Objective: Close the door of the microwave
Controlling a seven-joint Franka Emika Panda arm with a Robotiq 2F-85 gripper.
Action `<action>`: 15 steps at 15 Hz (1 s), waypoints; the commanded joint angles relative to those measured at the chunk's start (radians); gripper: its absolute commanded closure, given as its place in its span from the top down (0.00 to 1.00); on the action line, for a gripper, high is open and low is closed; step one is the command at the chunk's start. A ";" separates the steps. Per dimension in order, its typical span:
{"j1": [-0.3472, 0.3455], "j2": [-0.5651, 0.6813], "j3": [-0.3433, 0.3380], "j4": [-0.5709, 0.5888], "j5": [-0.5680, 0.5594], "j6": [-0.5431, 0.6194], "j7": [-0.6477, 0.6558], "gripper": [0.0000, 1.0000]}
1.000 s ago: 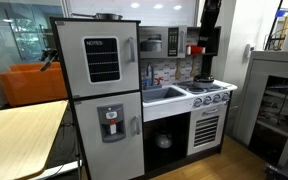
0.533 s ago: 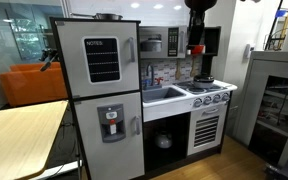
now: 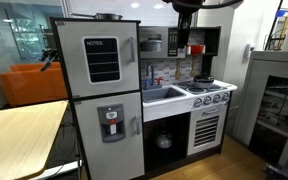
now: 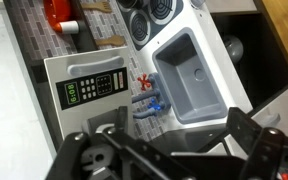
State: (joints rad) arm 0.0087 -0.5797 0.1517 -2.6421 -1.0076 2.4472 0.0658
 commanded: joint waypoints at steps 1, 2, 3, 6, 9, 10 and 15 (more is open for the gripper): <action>-0.022 0.112 -0.015 0.093 -0.074 0.017 0.095 1.00; -0.034 0.135 -0.010 0.117 -0.100 0.008 0.157 1.00; 0.012 0.073 -0.032 0.065 -0.057 -0.010 0.086 1.00; 0.016 0.090 -0.036 0.074 -0.062 -0.011 0.098 1.00; 0.019 0.082 -0.035 0.072 -0.061 -0.012 0.098 1.00; 0.020 0.082 -0.035 0.072 -0.061 -0.012 0.098 1.00; 0.020 0.082 -0.035 0.071 -0.061 -0.012 0.098 1.00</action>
